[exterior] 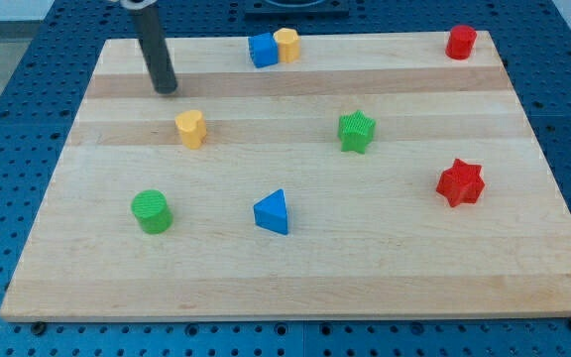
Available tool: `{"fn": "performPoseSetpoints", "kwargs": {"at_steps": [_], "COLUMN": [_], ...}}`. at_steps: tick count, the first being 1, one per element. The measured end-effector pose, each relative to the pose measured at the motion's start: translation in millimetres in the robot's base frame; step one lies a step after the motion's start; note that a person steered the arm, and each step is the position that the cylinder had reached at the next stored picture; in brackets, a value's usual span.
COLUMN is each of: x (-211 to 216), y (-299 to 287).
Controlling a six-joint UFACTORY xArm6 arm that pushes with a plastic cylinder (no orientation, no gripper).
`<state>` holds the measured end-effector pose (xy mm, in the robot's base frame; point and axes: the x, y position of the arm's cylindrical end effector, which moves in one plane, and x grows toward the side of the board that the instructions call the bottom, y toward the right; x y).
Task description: Move the yellow heart bottom left to the blue cube
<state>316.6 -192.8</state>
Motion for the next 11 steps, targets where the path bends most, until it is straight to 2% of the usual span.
{"fn": "performPoseSetpoints", "kwargs": {"at_steps": [2, 3, 5, 6, 7, 8, 11], "x": [92, 100, 97, 115, 116, 110, 60], "y": [-4, -4, 15, 34, 37, 43, 47]}}
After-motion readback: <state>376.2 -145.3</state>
